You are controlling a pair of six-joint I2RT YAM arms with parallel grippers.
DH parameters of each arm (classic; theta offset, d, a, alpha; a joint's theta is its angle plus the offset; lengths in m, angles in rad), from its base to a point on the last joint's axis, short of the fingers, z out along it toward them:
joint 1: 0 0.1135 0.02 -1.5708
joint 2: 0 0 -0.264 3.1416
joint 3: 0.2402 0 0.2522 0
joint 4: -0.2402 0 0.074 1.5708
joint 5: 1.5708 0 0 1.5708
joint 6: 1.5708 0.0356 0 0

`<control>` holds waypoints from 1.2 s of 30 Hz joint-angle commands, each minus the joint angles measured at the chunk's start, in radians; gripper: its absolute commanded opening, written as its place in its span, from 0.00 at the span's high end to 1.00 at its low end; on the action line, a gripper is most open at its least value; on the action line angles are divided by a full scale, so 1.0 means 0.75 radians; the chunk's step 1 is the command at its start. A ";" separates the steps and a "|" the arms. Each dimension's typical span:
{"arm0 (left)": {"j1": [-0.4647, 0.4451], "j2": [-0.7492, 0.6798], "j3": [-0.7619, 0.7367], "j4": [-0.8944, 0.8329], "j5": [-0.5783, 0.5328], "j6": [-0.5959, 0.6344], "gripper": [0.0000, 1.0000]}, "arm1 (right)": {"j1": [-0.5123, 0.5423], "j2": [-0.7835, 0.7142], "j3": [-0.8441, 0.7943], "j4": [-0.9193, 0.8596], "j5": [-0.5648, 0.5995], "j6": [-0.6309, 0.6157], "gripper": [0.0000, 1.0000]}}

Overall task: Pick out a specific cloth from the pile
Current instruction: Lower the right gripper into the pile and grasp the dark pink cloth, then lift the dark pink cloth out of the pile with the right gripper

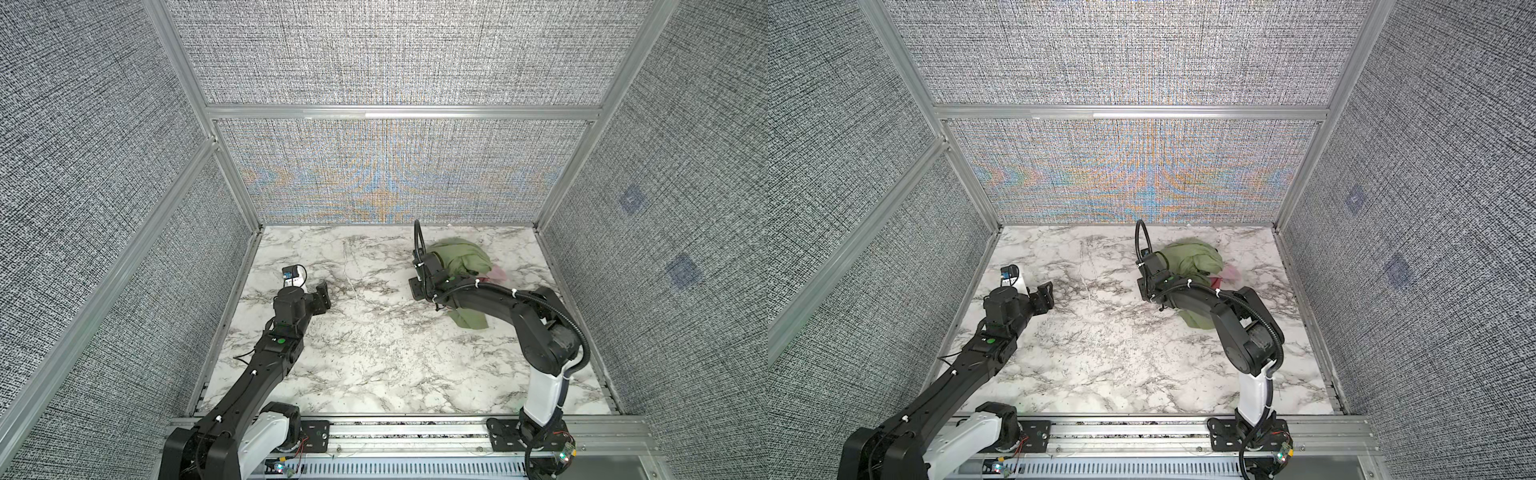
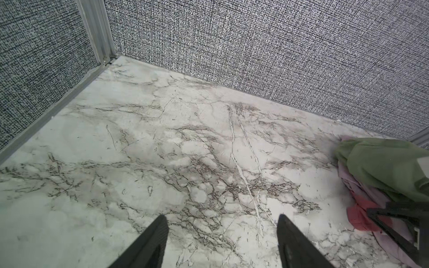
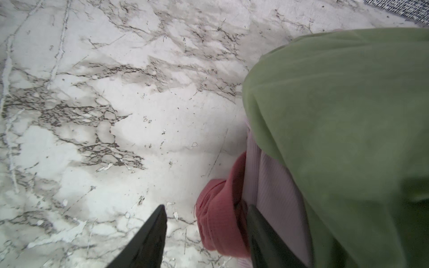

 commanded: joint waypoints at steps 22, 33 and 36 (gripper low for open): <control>0.001 0.020 0.019 -0.051 0.014 -0.004 0.24 | -0.003 0.093 0.081 -0.078 0.161 0.001 1.00; -0.001 0.011 0.097 -0.103 0.015 0.006 0.24 | -0.161 -0.385 -0.073 0.008 -0.080 0.054 1.00; -0.001 0.029 0.136 -0.115 0.018 0.005 0.24 | -0.256 -0.516 -0.104 0.026 -0.200 0.056 1.00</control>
